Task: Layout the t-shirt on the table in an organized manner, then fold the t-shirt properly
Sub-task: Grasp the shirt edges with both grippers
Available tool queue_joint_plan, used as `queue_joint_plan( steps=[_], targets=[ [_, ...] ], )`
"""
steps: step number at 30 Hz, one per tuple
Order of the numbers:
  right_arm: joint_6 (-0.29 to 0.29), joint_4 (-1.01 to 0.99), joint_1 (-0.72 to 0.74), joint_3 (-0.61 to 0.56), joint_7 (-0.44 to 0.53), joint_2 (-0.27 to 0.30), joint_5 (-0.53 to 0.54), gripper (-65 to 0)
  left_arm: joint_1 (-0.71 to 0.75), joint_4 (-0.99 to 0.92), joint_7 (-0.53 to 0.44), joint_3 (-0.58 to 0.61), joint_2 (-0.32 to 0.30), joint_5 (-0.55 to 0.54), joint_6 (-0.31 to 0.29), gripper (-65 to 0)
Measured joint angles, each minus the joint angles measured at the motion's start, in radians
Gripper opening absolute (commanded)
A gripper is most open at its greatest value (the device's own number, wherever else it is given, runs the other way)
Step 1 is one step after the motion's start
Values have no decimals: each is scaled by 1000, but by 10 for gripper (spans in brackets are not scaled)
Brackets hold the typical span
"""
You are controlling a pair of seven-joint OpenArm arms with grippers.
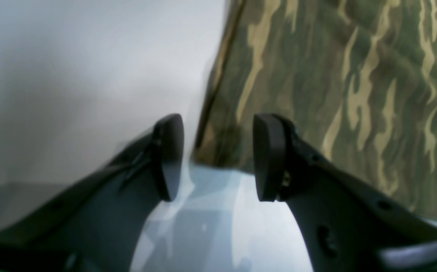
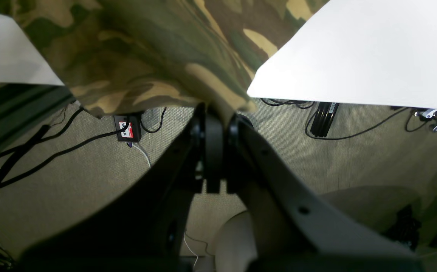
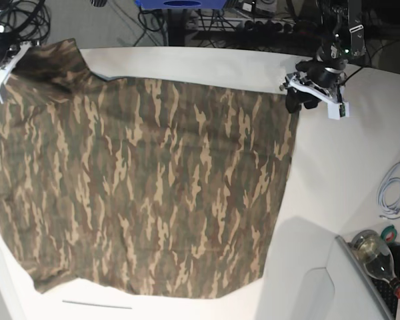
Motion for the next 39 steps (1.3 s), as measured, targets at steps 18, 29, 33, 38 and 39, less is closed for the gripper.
queue_joint_plan(
  steps=[18, 29, 33, 38, 39],
  targets=[
    [0, -1, 4, 0, -10, 0, 0, -650, 38, 136, 43, 0, -6, 3, 5, -650],
    [0, -2, 101, -2, -71, 5, 0, -650, 19, 282, 207, -7, -3, -2, -3, -650],
    [0, -3, 121, -2, -81, 6, -1, -650, 0, 288, 216, -9, -2, 2, -4, -650],
    [0, -73, 205, -2, -117, 20, -86, -650, -59, 276, 210, -2, -2, -3, -3, -650],
    [0, -89, 221, -2, -118, 24, -105, -650, -71, 264, 210, -2, 2, -4, -3, -650]
  ],
)
